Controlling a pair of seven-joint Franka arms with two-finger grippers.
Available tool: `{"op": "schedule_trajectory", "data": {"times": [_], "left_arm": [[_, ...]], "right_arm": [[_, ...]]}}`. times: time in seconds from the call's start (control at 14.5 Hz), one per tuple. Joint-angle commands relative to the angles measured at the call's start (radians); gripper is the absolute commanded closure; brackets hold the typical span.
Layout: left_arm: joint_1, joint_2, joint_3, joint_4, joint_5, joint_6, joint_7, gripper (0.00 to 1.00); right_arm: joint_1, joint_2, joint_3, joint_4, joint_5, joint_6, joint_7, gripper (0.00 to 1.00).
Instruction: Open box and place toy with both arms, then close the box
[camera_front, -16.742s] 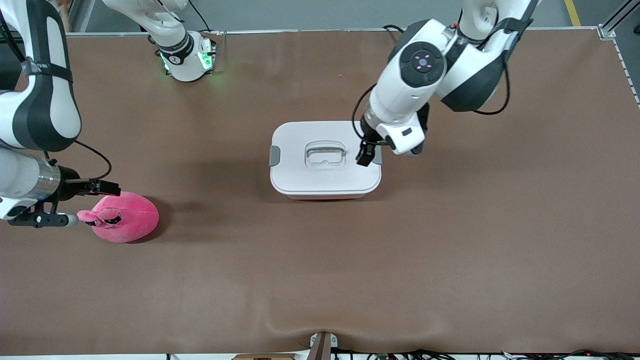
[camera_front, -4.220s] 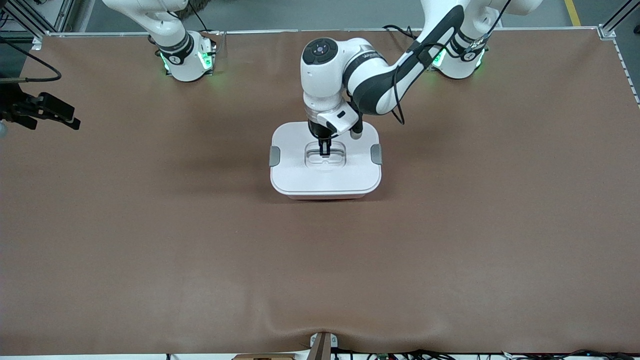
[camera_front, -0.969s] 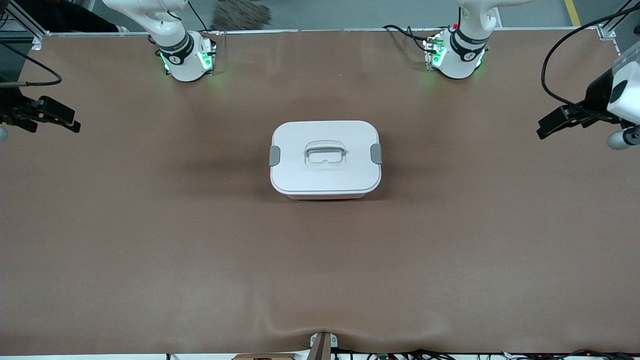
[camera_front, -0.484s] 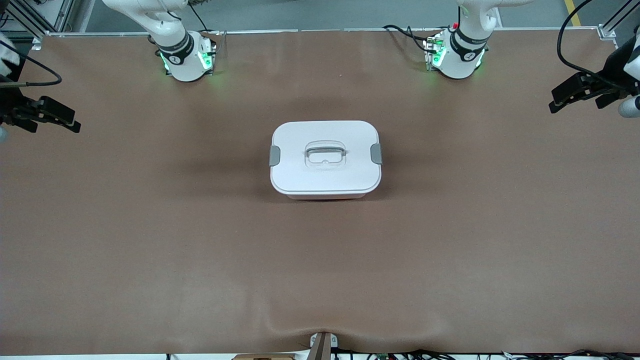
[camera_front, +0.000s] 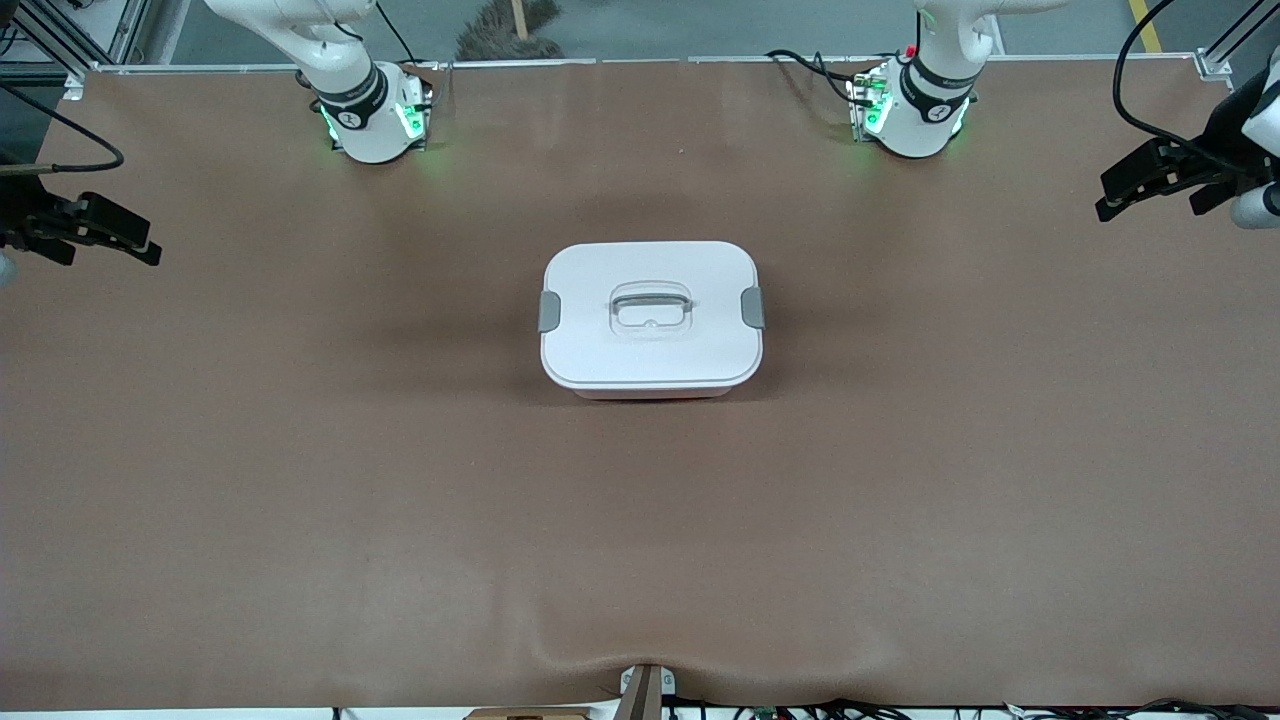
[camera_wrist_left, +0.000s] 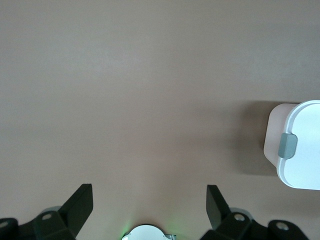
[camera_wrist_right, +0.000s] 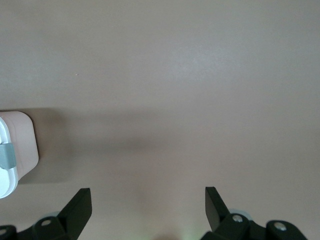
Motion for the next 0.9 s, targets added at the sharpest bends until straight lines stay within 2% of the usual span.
{"op": "schedule_trajectory", "data": {"times": [0.0, 0.83], "left_arm": [[-0.019, -0.042, 0.015, -0.03, -0.001, 0.01, 0.013, 0.0], [-0.024, -0.033, 0.003, -0.039, 0.019, 0.044, 0.0, 0.0]], "right_arm": [[-0.002, 0.013, 0.003, 0.019, 0.0, -0.007, 0.01, 0.0], [0.0, 0.013, 0.003, 0.02, 0.001, -0.005, 0.012, 0.0]]}}
